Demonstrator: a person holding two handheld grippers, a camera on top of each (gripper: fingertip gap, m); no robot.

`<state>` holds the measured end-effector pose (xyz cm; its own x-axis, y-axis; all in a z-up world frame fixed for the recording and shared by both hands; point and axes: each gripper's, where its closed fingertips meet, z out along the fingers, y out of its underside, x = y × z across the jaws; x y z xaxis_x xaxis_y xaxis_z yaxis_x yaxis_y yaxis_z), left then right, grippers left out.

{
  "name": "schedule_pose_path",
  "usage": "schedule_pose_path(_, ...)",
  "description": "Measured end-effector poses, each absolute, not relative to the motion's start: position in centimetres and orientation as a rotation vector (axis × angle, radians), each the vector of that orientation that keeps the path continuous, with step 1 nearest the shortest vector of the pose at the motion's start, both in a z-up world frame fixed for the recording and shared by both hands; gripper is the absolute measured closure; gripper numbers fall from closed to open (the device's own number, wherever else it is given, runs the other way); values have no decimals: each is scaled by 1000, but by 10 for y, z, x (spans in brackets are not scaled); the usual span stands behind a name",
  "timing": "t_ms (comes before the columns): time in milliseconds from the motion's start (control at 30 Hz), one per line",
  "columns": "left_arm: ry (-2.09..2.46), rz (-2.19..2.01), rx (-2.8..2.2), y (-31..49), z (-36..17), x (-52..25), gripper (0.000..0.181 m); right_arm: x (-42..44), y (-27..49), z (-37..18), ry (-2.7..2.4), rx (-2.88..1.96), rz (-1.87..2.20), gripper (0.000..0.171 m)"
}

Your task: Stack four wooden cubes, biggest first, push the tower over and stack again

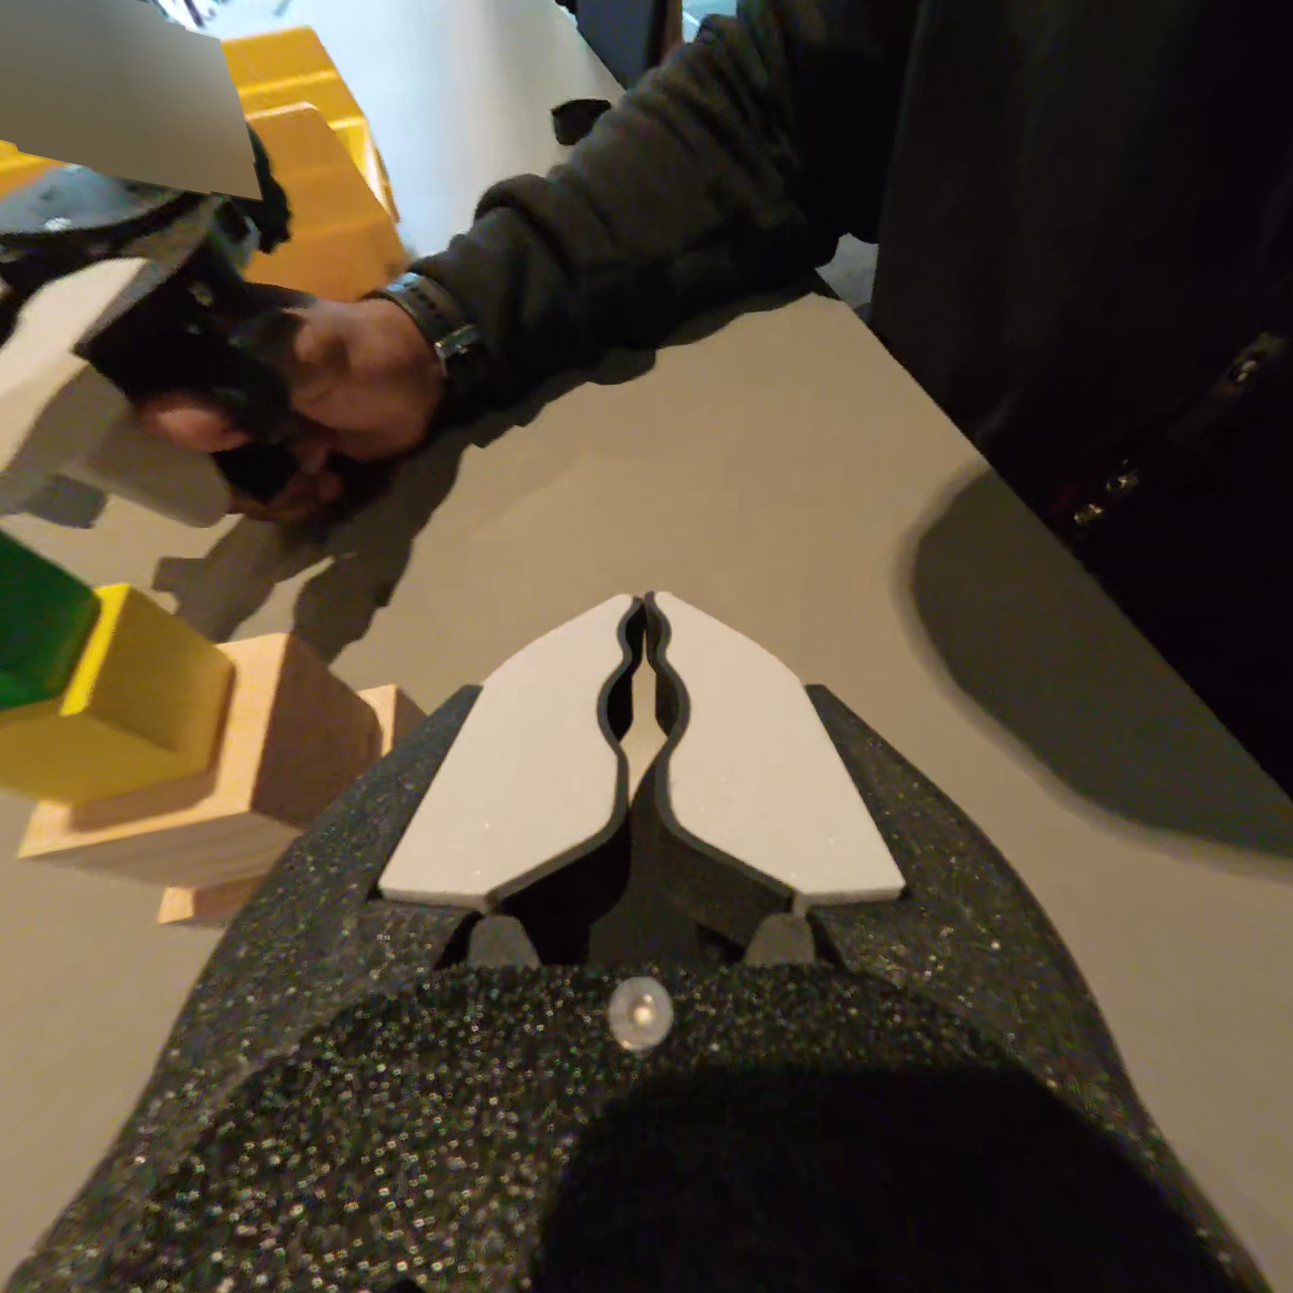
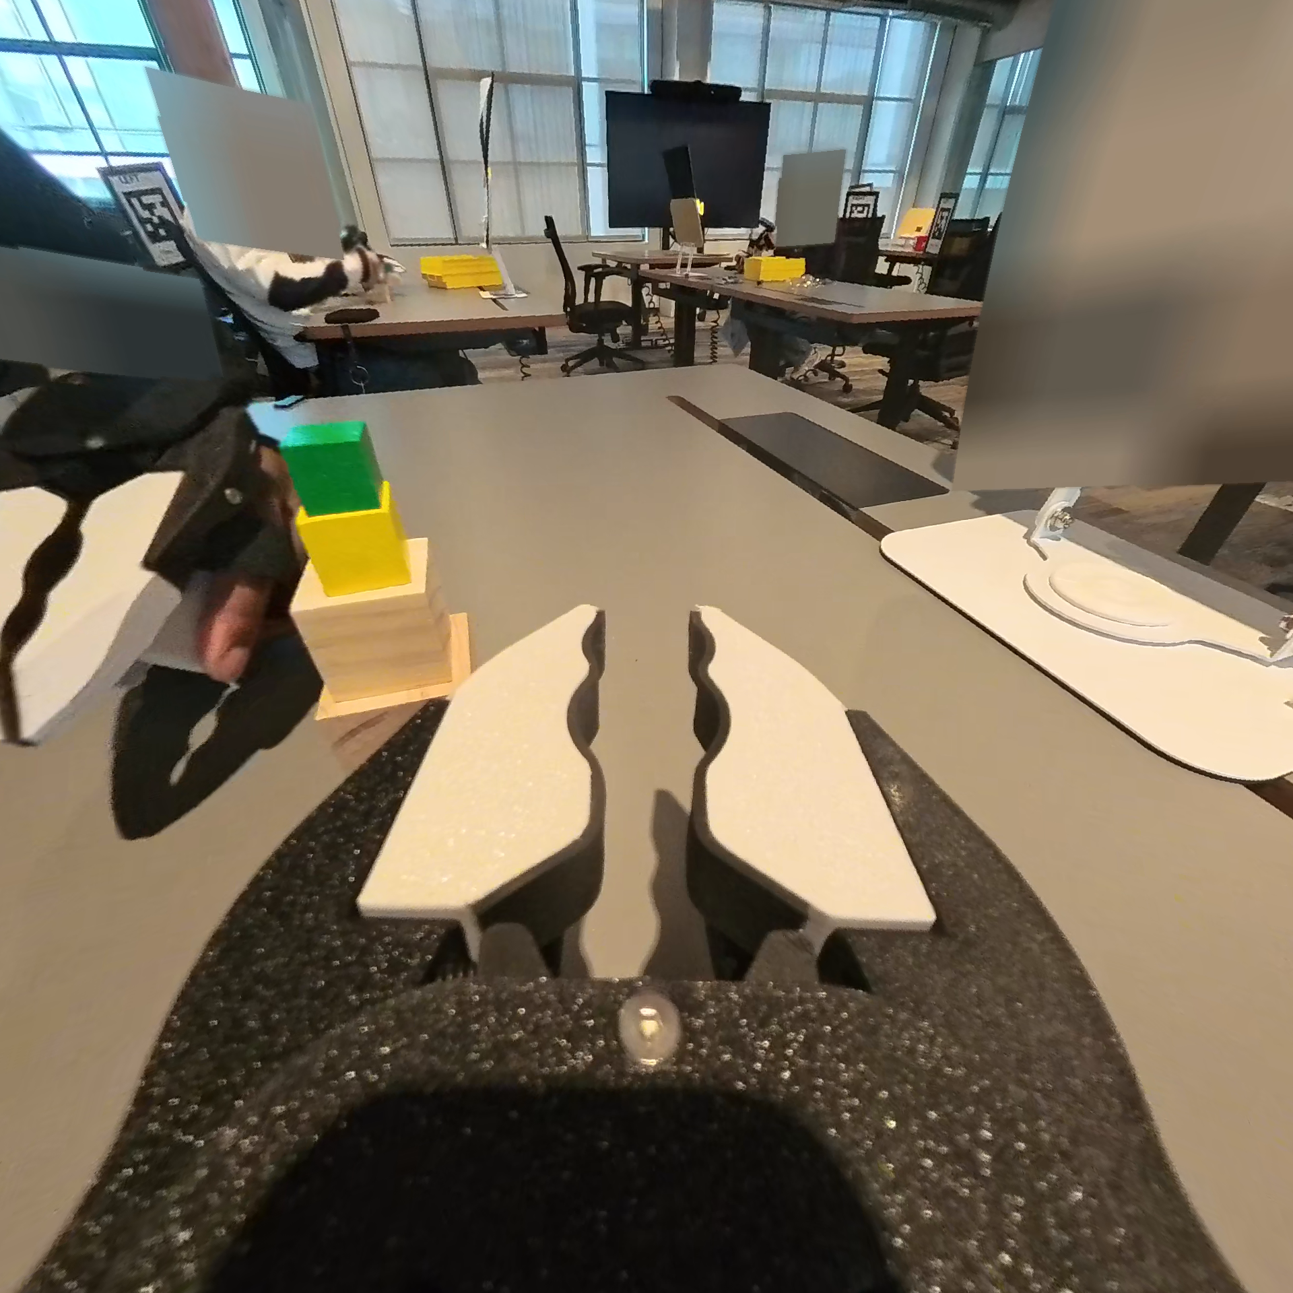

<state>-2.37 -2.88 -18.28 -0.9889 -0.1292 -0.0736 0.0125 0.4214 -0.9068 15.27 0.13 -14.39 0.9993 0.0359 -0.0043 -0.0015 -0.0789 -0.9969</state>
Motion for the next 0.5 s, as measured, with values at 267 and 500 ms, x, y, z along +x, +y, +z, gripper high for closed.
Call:
schedule_pose_path(267, 2309, -1343, -638, 22, -178, 46, 181, 152, 2, -144, -30, -1652, 29, 149)
schedule_pose_path(500, 1936, -1506, -1124, 84, -160, 85, 181, 153, 1, -144, -24, -1651, 34, 149)
